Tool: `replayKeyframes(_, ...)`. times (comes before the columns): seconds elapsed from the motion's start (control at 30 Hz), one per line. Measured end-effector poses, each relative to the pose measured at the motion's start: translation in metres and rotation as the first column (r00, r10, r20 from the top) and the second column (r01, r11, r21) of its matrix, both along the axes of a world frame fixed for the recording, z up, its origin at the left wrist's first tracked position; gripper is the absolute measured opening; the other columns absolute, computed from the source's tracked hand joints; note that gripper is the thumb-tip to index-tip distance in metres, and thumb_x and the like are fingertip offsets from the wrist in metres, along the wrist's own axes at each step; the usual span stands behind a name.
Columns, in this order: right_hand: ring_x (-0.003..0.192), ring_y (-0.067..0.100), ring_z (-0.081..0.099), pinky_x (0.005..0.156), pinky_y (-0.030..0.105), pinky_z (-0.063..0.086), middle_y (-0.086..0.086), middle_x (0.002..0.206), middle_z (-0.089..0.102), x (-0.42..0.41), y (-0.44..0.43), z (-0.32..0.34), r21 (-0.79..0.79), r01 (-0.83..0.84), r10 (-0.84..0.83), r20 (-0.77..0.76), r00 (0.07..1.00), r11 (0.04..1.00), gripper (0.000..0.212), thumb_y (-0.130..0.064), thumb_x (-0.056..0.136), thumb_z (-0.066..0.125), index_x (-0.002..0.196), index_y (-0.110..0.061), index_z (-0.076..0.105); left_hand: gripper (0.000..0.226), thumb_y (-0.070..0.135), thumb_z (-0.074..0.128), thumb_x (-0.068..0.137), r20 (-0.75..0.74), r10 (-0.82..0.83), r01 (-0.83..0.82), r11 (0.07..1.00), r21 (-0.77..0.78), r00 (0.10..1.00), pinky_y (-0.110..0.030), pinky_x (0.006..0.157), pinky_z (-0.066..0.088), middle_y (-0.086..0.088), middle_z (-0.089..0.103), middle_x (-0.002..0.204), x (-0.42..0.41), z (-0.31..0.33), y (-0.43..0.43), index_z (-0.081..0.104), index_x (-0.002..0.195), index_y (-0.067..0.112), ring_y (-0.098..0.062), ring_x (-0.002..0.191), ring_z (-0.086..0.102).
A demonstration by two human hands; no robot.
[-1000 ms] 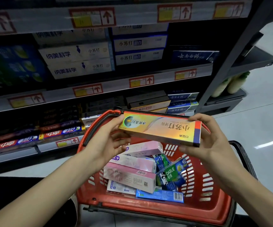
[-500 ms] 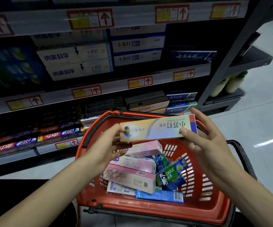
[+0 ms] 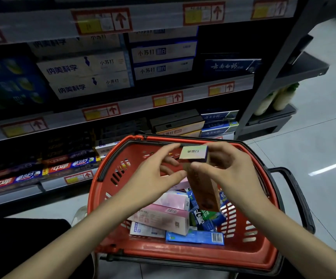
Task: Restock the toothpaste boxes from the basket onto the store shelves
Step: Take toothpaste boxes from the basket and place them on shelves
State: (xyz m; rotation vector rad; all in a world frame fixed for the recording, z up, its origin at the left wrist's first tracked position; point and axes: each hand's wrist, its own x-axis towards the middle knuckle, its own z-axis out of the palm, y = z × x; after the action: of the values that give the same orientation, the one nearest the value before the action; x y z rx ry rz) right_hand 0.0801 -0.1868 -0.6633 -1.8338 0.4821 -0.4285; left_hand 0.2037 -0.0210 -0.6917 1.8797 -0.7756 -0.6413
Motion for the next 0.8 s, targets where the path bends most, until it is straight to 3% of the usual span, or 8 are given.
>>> replayKeyframes(0.13, 0.104, -0.002, 0.070, 0.095, 0.019, 0.055, -0.018, 0.107, 0.077, 0.001, 0.002, -0.002, -0.002, -0.105, 0.105, -0.051, 0.993, 0.994, 0.039, -0.020, 0.081, 0.085, 0.118, -0.024, 0.074, 0.033, 0.043, 0.081, 0.087, -0.074, -0.033, 0.031, 0.999, -0.021, 0.997, -0.048, 0.080, 0.058, -0.003, 0.074, 0.099, -0.001, 0.002, -0.003, 0.066, 0.114, 0.033, -0.026, 0.091, 0.071)
replayKeyframes(0.23, 0.118, -0.006, 0.063, 0.100, 0.023, 0.054, -0.021, 0.124, 0.071, 0.001, -0.005, -0.003, -0.007, -0.152, 0.150, -0.136, 0.979, 0.988, 0.052, -0.030, 0.087, 0.079, 0.137, -0.036, 0.064, 0.029, 0.038, 0.080, 0.088, -0.114, 0.088, -0.090, 0.996, -0.010, 0.990, -0.029, 0.062, 0.051, -0.006, 0.077, 0.087, 0.002, 0.004, -0.003, 0.064, 0.103, 0.019, -0.020, 0.080, 0.073)
replayKeyframes(0.3, 0.120, -0.003, 0.059, 0.090, 0.023, 0.056, -0.020, 0.135, 0.062, 0.000, -0.014, -0.002, -0.024, -0.122, 0.113, -0.234, 0.966, 0.992, 0.065, -0.034, 0.088, 0.078, 0.147, -0.043, 0.052, 0.028, 0.032, 0.077, 0.091, -0.237, 0.213, -0.226, 0.974, -0.028, 0.948, -0.018, 0.062, 0.047, -0.001, 0.080, 0.087, 0.004, 0.006, 0.000, 0.062, 0.103, 0.011, -0.009, 0.073, 0.073)
replayKeyframes(0.37, 0.120, 0.005, 0.060, 0.082, 0.029, 0.060, -0.012, 0.139, 0.060, -0.003, -0.023, -0.004, -0.052, -0.023, 0.006, -0.300, 0.954, 0.998, 0.066, -0.031, 0.090, 0.078, 0.149, -0.043, 0.051, 0.032, 0.032, 0.074, 0.093, -0.390, 0.313, -0.353, 0.935, -0.036, 0.866, -0.023, 0.066, 0.048, -0.002, 0.081, 0.089, 0.011, 0.006, 0.004, 0.065, 0.108, 0.006, -0.012, 0.079, 0.075)
replayKeyframes(0.43, 0.118, 0.013, 0.065, 0.091, 0.040, 0.060, -0.008, 0.136, 0.063, -0.008, -0.031, -0.005, -0.089, 0.102, -0.124, -0.292, 0.948, 0.991, 0.061, -0.030, 0.091, 0.077, 0.146, -0.040, 0.054, 0.037, 0.034, 0.072, 0.094, -0.518, 0.338, -0.433, 0.898, -0.071, 0.786, -0.027, 0.067, 0.048, -0.007, 0.080, 0.092, 0.018, 0.008, 0.008, 0.067, 0.113, 0.002, -0.016, 0.082, 0.075)
replayKeyframes(0.53, 0.095, 0.012, 0.076, 0.085, 0.041, 0.063, -0.008, 0.123, 0.070, -0.010, -0.037, 0.000, 0.109, 0.268, -0.235, -0.249, 0.940, 0.957, 0.052, -0.033, 0.092, 0.077, 0.141, -0.035, 0.058, 0.036, 0.035, 0.066, 0.097, -0.659, 0.306, -0.500, 0.857, -0.123, 0.687, -0.028, 0.072, 0.051, -0.012, 0.079, 0.107, 0.022, 0.014, 0.012, 0.071, 0.119, 0.007, -0.024, 0.099, 0.077)
replayKeyframes(0.63, 0.103, 0.015, 0.074, 0.091, 0.035, 0.058, -0.001, 0.118, 0.074, -0.006, -0.037, 0.008, 0.372, 0.296, -0.222, -0.230, 0.948, 0.880, 0.042, -0.037, 0.091, 0.076, 0.130, -0.027, 0.064, 0.024, 0.032, 0.063, 0.099, -0.742, 0.252, -0.518, 0.843, -0.147, 0.621, -0.031, 0.078, 0.050, -0.014, 0.078, 0.113, 0.021, 0.018, 0.012, 0.072, 0.110, 0.013, -0.028, 0.107, 0.075)
replayKeyframes(0.8, 0.098, 0.027, 0.078, 0.092, 0.040, 0.057, 0.013, 0.105, 0.079, -0.001, -0.033, 0.014, 0.552, 0.249, -0.207, -0.139, 0.968, 0.796, 0.036, -0.033, 0.092, 0.073, 0.119, -0.009, 0.069, 0.023, 0.034, 0.060, 0.100, -0.747, 0.191, -0.421, 0.898, -0.129, 0.637, -0.034, 0.083, 0.047, -0.014, 0.076, 0.117, 0.013, 0.016, 0.007, 0.068, 0.114, 0.017, -0.027, 0.111, 0.074)
